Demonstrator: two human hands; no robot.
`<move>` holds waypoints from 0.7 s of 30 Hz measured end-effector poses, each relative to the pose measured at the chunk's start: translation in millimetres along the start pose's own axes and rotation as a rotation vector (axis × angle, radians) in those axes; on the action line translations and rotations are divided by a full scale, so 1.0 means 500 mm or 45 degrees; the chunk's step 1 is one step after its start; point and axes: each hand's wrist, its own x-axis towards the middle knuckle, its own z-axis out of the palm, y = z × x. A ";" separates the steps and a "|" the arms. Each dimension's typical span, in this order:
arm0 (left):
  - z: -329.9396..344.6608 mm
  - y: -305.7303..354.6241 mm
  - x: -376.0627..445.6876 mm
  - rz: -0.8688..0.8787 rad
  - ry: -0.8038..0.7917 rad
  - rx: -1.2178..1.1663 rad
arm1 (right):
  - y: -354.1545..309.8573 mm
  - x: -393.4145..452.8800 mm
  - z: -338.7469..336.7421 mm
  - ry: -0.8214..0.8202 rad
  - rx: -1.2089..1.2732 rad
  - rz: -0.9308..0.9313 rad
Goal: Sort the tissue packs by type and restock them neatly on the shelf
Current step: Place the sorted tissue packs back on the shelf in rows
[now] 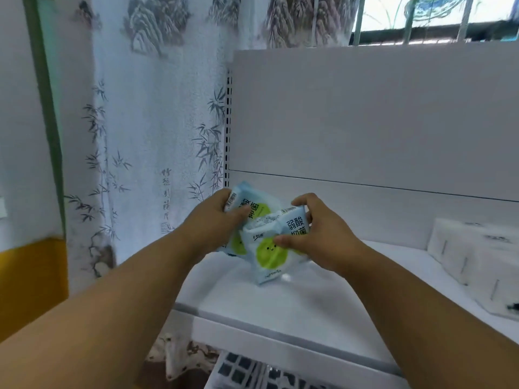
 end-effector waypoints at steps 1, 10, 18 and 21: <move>-0.008 -0.005 0.019 0.037 0.014 0.142 | 0.011 0.018 -0.005 0.038 -0.046 0.022; -0.011 -0.029 0.187 0.490 -0.132 0.984 | 0.074 0.136 -0.007 0.170 -0.610 0.254; -0.004 -0.105 0.284 0.889 -0.295 1.596 | 0.068 0.190 0.024 0.089 -1.105 0.173; 0.006 -0.117 0.326 0.707 -0.367 1.410 | 0.078 0.214 0.042 0.092 -1.159 0.208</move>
